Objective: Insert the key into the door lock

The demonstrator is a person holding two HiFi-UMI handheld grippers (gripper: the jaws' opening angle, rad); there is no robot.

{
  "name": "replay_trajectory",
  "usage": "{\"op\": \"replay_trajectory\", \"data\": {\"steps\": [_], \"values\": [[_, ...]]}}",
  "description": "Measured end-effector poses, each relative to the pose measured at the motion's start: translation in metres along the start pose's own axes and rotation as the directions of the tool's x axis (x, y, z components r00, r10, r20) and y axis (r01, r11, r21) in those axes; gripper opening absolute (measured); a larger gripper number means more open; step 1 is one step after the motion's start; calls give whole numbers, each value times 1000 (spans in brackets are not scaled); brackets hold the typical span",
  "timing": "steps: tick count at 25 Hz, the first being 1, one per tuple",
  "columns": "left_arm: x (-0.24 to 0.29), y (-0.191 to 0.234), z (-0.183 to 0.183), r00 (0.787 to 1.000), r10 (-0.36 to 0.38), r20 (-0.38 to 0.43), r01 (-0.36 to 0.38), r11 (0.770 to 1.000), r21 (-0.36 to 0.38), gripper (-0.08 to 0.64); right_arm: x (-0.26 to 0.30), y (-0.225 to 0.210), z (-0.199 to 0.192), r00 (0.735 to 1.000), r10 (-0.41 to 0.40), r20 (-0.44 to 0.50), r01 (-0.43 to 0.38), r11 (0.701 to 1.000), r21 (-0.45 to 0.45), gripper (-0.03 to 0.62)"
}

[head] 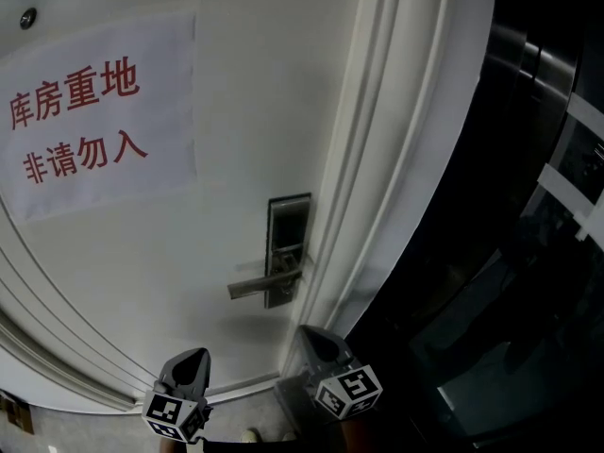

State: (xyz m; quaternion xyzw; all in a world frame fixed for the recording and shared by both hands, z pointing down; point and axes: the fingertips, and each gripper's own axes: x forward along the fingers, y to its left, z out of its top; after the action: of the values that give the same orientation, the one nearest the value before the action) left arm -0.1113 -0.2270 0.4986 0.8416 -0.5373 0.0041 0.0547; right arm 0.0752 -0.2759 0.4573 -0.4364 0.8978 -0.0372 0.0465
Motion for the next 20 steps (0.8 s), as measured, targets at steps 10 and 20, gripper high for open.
{"op": "replay_trajectory", "data": {"steps": [10,20], "values": [[-13,-10,-5,1000,-12,7,12,1000,0,3,-27,16,-17,999,-37,-31,37,999,-16,2],[-14,-21,-12,999,-35,3,35,999,-19,3,-54,9,-52,991,-112,-68,114,993,14,1]]}}
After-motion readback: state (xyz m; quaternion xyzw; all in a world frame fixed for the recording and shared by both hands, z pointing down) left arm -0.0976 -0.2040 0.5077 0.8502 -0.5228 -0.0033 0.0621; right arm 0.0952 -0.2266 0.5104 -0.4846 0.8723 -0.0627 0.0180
